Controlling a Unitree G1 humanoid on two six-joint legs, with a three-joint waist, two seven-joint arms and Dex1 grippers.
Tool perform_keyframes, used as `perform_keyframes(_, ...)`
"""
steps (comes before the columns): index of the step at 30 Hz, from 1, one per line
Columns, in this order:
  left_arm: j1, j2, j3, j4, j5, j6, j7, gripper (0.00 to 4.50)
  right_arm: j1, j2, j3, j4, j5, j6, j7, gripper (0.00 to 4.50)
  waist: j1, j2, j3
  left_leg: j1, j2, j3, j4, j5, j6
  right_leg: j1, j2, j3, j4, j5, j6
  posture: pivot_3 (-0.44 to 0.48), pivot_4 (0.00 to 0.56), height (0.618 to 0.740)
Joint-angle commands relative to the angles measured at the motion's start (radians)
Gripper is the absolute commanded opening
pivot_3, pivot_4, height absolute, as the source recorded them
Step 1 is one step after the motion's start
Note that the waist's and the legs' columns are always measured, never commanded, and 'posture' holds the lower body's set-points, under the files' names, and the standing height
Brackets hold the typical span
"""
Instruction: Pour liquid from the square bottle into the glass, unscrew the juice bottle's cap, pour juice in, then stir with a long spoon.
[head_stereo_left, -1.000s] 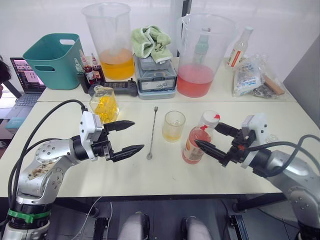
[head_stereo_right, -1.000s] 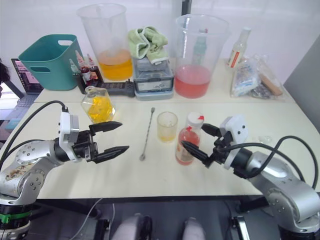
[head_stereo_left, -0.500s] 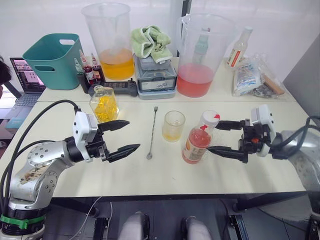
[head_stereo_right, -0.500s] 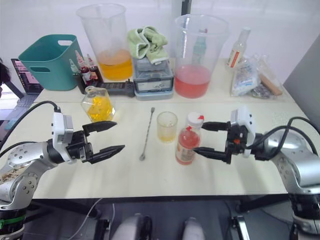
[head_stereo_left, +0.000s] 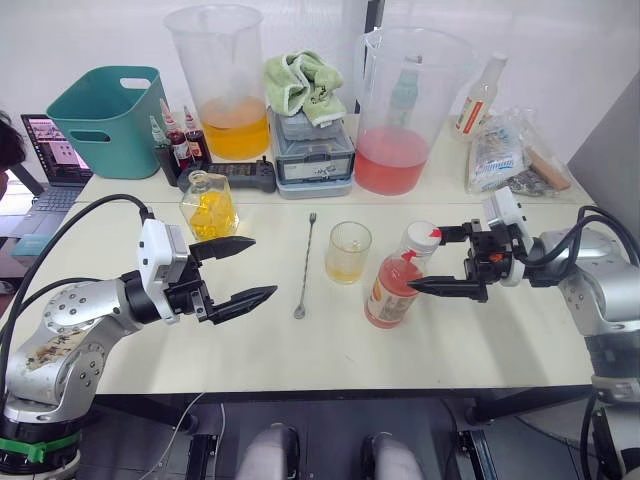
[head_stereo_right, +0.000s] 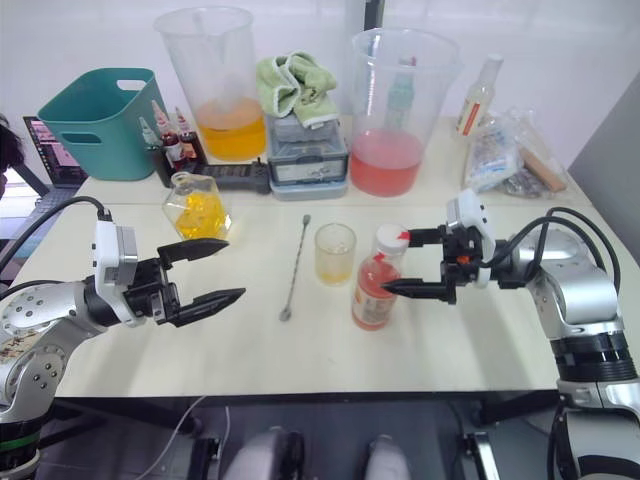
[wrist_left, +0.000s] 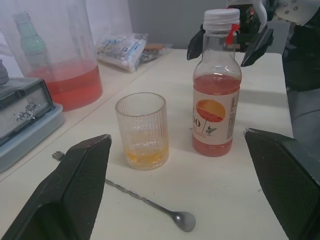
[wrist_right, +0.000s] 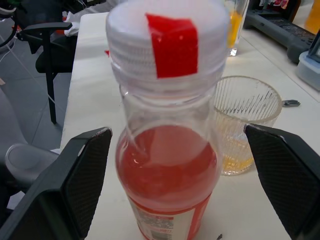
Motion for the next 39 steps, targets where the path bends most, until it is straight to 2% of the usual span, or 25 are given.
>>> perform_keyframes(1,-0.002,0.009,0.02,-0.032,-0.006,-0.01,0.004,4.5,-0.031,0.006,-0.017,-0.018,0.024,0.023,0.017,4.49,-0.001,0.0,0.0,0.0,0.0,0.0,0.0,0.0,0.0,0.0,0.0,0.0,0.0,0.0,0.0,0.0,0.15,0.736)
perform_keyframes(12,-0.015,0.013,0.017,-0.025,-0.004,-0.008,0.003,4.5,-0.095,0.047,-0.011,0.04,0.012,0.03,0.072,4.49,0.0,0.0,0.0,0.0,0.0,0.0,0.0,0.0,0.0,0.0,0.0,0.0,0.0,0.0,0.0,0.0,0.15,0.736)
perform_keyframes(15,-0.012,0.013,0.017,-0.02,0.002,-0.015,-0.002,4.5,-0.115,0.058,-0.007,0.071,0.011,0.021,0.101,3.7,-0.002,0.0,0.0,0.0,0.0,0.0,0.0,0.0,0.0,0.0,0.0,0.0,0.0,0.0,0.0,0.0,0.15,0.736)
perform_keyframes(20,0.005,0.007,0.018,-0.008,0.012,-0.035,-0.014,4.5,-0.109,0.054,-0.012,0.062,0.019,0.033,0.124,1.92,-0.002,0.0,0.0,0.0,0.0,0.0,0.0,0.001,-0.001,0.0,0.0,0.0,0.0,0.0,0.0,0.0,0.15,0.736)
perform_keyframes(22,0.017,0.004,0.016,-0.003,0.017,-0.047,-0.02,4.5,-0.087,0.043,-0.028,0.02,0.039,0.056,0.115,1.53,-0.001,0.0,0.0,0.0,0.0,0.0,0.0,0.001,-0.001,0.0,0.0,0.0,0.0,0.0,0.0,0.0,0.15,0.736)
perform_keyframes(26,0.024,-0.007,0.008,0.009,0.023,-0.061,-0.027,4.5,-0.028,0.029,-0.084,-0.1,0.085,0.125,0.037,1.53,0.001,0.0,0.0,0.0,0.0,0.0,0.0,0.001,-0.001,0.0,0.0,-0.001,0.001,0.0,0.0,0.0,0.15,0.736)
perform_keyframes(32,0.022,-0.038,-0.025,0.068,0.047,-0.114,-0.066,4.5,0.133,0.038,-0.228,-0.431,0.218,0.312,-0.257,1.53,0.005,0.0,0.0,0.0,0.0,0.001,-0.001,0.0,-0.001,-0.001,-0.001,0.0,0.0,0.0,0.0,0.0,0.15,0.736)
perform_keyframes(39,-0.002,-0.059,-0.057,0.108,0.063,-0.141,-0.094,4.5,0.254,0.087,-0.306,-0.663,0.326,0.419,-0.546,1.53,0.011,0.0,0.0,0.0,0.0,0.001,0.0,-0.001,0.001,-0.001,-0.001,0.0,0.0,0.0,0.0,0.0,0.15,0.736)
